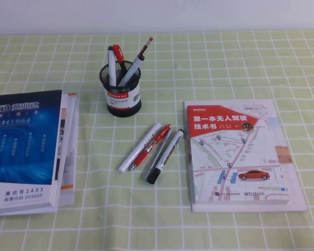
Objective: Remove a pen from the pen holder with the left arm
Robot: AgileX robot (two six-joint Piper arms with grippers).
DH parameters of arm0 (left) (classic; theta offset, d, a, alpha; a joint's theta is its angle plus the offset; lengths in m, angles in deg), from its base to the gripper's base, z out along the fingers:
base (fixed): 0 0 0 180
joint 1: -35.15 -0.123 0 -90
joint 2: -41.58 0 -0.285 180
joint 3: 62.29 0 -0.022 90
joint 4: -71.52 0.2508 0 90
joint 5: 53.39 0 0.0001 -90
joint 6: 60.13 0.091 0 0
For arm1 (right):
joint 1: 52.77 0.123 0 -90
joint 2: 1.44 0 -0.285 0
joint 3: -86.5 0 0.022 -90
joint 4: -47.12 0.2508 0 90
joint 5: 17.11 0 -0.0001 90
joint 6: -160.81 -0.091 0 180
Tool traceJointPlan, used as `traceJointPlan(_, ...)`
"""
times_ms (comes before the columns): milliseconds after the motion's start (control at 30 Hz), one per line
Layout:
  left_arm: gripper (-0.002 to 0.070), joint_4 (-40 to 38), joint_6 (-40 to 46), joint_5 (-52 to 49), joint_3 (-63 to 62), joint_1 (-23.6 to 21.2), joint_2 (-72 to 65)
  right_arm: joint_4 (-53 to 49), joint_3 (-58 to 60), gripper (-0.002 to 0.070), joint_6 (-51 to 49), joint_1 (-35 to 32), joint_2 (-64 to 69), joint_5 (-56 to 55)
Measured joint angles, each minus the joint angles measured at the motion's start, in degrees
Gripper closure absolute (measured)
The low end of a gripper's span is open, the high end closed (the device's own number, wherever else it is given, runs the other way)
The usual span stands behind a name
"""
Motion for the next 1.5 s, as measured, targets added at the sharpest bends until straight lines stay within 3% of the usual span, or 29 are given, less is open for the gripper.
traceJointPlan(933,0.0678,-0.7,-1.6,3.2,0.0,0.0,0.0,0.4,0.0,0.069,0.0,0.0,0.0,-0.1)
traceJointPlan(1500,0.0678,-9.3,-22.5,11.3,0.0,0.0,0.0,1.5,0.0,0.069,0.0,0.0,0.0,-0.1)
